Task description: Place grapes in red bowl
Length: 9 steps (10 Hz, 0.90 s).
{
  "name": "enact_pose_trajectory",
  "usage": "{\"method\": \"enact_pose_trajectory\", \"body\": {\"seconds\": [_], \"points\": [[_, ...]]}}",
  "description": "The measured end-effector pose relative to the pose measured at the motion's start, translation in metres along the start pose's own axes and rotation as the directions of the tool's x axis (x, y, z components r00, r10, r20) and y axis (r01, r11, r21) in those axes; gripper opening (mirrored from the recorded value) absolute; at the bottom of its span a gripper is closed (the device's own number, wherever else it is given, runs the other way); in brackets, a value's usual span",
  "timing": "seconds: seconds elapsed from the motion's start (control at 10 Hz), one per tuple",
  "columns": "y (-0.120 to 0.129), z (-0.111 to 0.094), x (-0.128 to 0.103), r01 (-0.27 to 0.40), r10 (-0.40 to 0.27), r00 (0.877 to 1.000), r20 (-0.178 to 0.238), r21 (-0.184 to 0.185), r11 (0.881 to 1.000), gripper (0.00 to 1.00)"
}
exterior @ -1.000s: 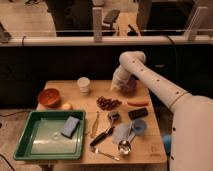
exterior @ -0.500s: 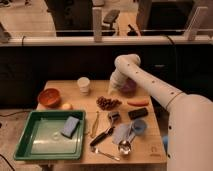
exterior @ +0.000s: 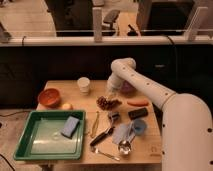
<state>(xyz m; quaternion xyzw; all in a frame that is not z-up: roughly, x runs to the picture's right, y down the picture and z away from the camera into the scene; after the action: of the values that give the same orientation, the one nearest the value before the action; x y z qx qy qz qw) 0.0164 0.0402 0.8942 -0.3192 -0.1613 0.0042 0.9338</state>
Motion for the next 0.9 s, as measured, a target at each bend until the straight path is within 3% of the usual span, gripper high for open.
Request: {"method": "enact_pose_trajectory", "body": {"seconds": [0.9], "points": [[0.005, 0.044, 0.005, -0.013, 0.015, 0.999, 0.032, -0.069, 0.998, 0.8]]}}
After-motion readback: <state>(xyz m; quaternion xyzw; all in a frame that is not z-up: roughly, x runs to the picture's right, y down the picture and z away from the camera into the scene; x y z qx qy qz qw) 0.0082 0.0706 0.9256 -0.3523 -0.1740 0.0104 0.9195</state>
